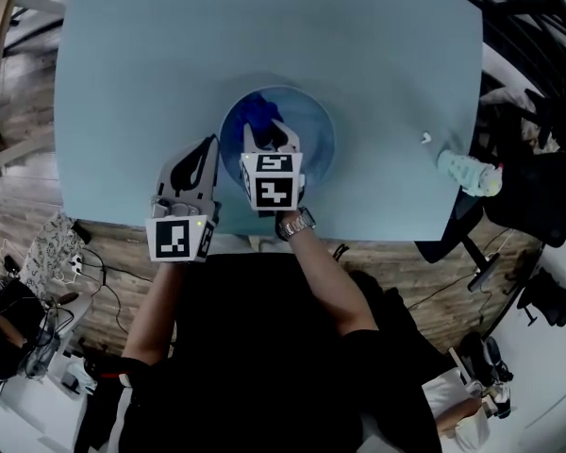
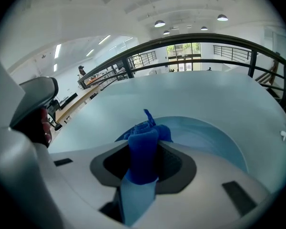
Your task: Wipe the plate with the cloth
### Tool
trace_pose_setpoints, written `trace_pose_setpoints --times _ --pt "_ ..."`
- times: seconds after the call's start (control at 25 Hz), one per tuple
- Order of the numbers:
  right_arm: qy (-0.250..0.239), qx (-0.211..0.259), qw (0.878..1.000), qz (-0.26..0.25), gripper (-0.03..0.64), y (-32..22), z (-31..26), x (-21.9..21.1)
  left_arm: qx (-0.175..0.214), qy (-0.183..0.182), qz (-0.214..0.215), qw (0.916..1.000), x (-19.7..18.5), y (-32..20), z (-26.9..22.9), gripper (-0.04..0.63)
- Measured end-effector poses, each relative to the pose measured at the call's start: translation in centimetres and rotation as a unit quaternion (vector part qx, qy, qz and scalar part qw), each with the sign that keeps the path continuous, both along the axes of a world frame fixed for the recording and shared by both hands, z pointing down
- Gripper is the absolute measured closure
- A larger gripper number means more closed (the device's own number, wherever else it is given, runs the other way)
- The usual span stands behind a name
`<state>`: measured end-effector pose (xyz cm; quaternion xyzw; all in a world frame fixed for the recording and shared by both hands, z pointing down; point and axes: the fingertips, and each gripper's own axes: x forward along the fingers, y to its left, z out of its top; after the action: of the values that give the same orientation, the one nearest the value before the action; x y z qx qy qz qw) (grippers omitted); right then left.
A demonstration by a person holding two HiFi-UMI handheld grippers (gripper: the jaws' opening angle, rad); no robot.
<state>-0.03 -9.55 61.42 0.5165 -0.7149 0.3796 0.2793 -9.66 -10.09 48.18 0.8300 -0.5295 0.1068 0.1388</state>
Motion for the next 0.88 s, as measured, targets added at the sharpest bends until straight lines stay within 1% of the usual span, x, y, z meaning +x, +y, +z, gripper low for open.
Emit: trace_pose_setpoints --times 0.24,0.36,0.44,0.56,0.76,0.88 --pt "-0.005 -0.016 1.0 -0.017 0.497 0.2 0.5 -1.5 0.003 0.001 -0.006 1.0 -0.7 0.0 0.0 0.594" --pt "-0.006 -0.021 1.0 -0.019 0.497 0.2 0.9 -1.7 -0.003 -0.006 -0.009 0.9999 -1.1 0.1 0.4 0.595" --pt "-0.004 -0.024 1.0 -0.02 0.497 0.3 1.5 -1.6 -0.005 -0.009 -0.013 0.9999 -1.2 0.1 0.5 0.595" --pt "-0.003 -0.031 0.999 -0.02 0.497 0.3 1.8 -1.4 0.001 -0.001 -0.014 0.9999 -1.1 0.1 0.4 0.595" --pt "0.0 -0.028 0.999 -0.02 0.497 0.1 1.8 -0.8 -0.004 -0.005 -0.008 0.9999 -0.5 0.1 0.5 0.595" --pt "0.004 -0.034 0.999 -0.015 0.497 0.4 2.0 0.1 -0.002 -0.003 -0.004 1.0 0.0 0.3 0.4 0.594"
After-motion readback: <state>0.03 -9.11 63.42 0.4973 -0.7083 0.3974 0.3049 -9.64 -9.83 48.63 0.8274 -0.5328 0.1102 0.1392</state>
